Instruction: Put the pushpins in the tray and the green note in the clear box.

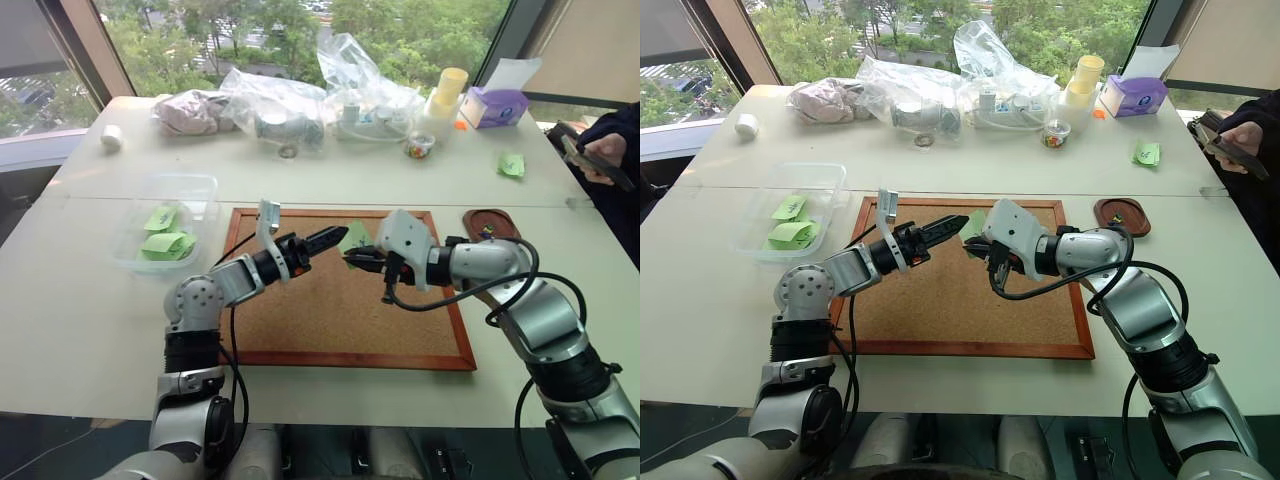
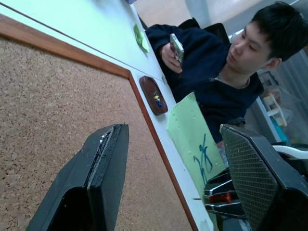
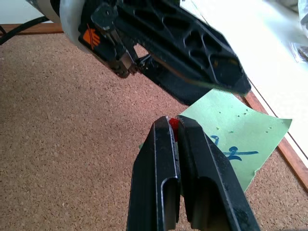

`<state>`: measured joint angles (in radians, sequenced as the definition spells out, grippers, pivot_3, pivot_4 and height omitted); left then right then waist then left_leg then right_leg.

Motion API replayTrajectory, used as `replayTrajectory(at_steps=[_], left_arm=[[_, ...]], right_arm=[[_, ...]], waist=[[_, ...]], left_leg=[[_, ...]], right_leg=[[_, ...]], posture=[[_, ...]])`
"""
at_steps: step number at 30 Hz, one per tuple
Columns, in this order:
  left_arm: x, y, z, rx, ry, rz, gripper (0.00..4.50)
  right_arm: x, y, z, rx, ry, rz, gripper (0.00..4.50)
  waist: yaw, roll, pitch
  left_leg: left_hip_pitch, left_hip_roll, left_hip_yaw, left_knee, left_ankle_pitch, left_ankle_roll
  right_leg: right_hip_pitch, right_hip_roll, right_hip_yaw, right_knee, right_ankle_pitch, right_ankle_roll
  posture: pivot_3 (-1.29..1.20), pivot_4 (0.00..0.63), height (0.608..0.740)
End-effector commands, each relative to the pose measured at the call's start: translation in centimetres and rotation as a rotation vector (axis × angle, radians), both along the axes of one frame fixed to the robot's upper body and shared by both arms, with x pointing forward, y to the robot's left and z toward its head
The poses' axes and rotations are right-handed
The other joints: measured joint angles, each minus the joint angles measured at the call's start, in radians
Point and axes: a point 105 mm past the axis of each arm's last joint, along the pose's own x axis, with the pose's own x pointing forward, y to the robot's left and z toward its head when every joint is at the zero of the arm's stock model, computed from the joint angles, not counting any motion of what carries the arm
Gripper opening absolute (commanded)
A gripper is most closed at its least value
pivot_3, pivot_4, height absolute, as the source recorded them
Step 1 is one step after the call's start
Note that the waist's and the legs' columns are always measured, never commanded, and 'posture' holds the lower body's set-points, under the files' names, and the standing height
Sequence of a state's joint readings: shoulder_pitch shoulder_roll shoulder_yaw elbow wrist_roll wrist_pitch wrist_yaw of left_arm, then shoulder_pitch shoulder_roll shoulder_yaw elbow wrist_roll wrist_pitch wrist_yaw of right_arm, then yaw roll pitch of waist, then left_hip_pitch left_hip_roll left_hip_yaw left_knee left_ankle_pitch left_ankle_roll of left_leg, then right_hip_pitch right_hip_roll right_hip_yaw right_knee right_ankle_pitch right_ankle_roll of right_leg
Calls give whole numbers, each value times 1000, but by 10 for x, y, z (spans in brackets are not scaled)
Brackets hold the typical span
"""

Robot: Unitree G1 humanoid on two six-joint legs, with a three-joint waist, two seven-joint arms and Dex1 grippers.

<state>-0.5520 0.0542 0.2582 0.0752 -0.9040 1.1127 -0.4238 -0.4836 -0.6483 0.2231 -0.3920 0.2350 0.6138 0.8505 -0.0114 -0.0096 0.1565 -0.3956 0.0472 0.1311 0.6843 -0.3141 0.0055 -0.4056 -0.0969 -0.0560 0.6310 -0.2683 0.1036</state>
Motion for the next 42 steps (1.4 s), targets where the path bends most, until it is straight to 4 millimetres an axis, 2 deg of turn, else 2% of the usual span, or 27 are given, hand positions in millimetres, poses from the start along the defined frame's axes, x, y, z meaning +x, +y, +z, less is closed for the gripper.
replayTrajectory(at_steps=[1,3,5,6,11,17,21,24,26,27,28,32,35,38,42], left_arm=[[-5,-7,9,-43,-15,-34,3370],[-5,-8,9,-49,-9,-34,3370],[-5,-9,10,-61,-7,-36,2833],[-5,-9,11,-65,-7,-36,2487],[-4,-8,14,-89,-15,-27,11],[1,0,12,-37,-50,24,11],[8,7,5,16,-69,76,11],[11,12,3,28,-82,103,11],[12,15,3,44,-98,119,11],[12,16,4,42,-108,124,11],[11,16,7,36,-120,126,11],[9,16,14,41,-162,123,11],[8,15,17,52,-194,124,11],[7,14,18,61,-207,124,11],[6,15,17,67,-213,135,11]], right_arm=[[-3,4,20,7,-87,26,0],[-3,4,20,4,-90,25,0],[-3,4,20,1,-91,25,0],[-3,4,20,1,-91,25,0],[-1,1,18,-10,-95,15,0],[2,-5,27,7,-117,-22,0],[12,-25,50,119,-123,-151,0],[27,-51,70,266,-118,-319,0],[42,-79,74,329,-106,-502,0],[51,-99,75,361,-103,-628,0],[58,-117,75,393,-98,-742,0],[70,-163,67,508,-48,-1020,0],[79,-213,45,581,3,-1322,0],[84,-234,31,658,69,-1460,0],[90,-241,20,702,121,-1513,0]], waist=[[0,0,0],[0,0,0],[0,0,0],[0,0,0],[0,0,0],[0,0,0],[1,-1,0],[1,-1,0],[1,-1,0],[1,-1,0],[2,-1,0],[1,-1,0],[-1,-1,0],[-2,0,0],[-5,0,1]], left_leg=[[0,0,0,0,0,0],[0,0,0,0,0,0],[0,0,0,0,0,0],[0,0,0,0,0,0],[0,0,0,0,0,0],[0,0,0,0,0,0],[0,0,0,0,0,0],[0,0,0,0,0,0],[0,0,0,0,0,-1],[0,0,0,0,0,-1],[0,0,0,0,0,0],[-1,0,0,0,0,0],[-2,0,1,0,0,-1],[-2,0,1,0,0,-1],[-2,0,2,0,1,-1]], right_leg=[[0,0,0,0,0,0],[0,0,0,0,0,0],[0,0,0,0,0,0],[0,0,0,0,0,0],[0,0,0,0,0,0],[0,0,0,0,0,0],[0,0,0,0,0,0],[0,0,0,0,0,0],[0,0,0,0,0,0],[0,0,0,0,0,0],[0,0,0,0,0,0],[-1,0,0,0,0,0],[-2,0,0,0,0,0],[-2,0,0,0,0,0],[-2,0,0,0,0,0]], posture=[[0,150,740],[0,150,740],[0,150,740],[0,150,740],[0,150,740],[0,150,740],[0,150,740],[0,150,740],[0,150,740],[0,150,740],[0,150,740],[0,150,740],[0,150,740],[0,150,740],[0,150,740]])
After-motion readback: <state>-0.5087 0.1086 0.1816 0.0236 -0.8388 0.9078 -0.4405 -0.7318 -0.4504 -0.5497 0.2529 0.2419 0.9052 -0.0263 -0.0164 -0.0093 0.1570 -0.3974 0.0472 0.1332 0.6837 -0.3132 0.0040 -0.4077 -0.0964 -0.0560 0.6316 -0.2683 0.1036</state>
